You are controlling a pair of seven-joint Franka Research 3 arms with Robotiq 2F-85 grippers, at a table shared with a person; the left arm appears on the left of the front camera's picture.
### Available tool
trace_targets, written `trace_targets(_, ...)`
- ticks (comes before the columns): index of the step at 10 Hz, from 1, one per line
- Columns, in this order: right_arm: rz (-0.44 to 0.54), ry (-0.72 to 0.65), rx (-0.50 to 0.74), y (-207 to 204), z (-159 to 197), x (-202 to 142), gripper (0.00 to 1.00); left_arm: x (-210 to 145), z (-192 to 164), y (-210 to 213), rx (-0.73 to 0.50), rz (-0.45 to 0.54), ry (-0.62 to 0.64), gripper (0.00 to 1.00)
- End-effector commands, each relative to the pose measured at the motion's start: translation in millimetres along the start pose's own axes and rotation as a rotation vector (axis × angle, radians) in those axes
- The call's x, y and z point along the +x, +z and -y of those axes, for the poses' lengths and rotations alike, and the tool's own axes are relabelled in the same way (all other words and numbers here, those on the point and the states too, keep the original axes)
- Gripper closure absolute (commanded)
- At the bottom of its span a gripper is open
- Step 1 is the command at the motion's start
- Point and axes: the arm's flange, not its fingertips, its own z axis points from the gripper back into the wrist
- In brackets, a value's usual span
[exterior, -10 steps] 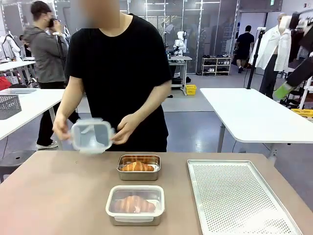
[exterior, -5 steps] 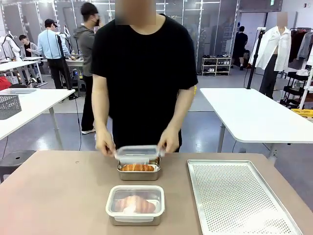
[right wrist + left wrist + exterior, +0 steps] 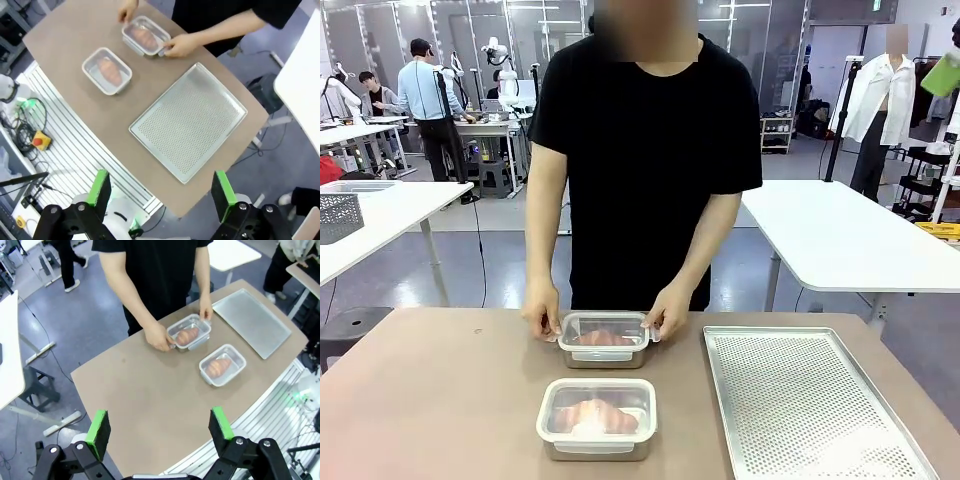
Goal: Place the bread into the airtight container.
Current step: Pick up a Butter Roll and place it into an empty Airtight Container.
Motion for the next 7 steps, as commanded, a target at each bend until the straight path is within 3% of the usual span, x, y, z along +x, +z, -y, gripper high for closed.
trace_targets(1,-0.036,-0.003,-0.02,8.9,-0.2,-2.6,0.0,2.6,0.9,1.2,-0.014,0.005,-0.007,0.0)
trace_targets(7,-0.036,-0.003,-0.02,8.9,-0.2,-2.6,0.0,2.6,0.9,1.2,-0.014,0.005,-0.007,0.0)
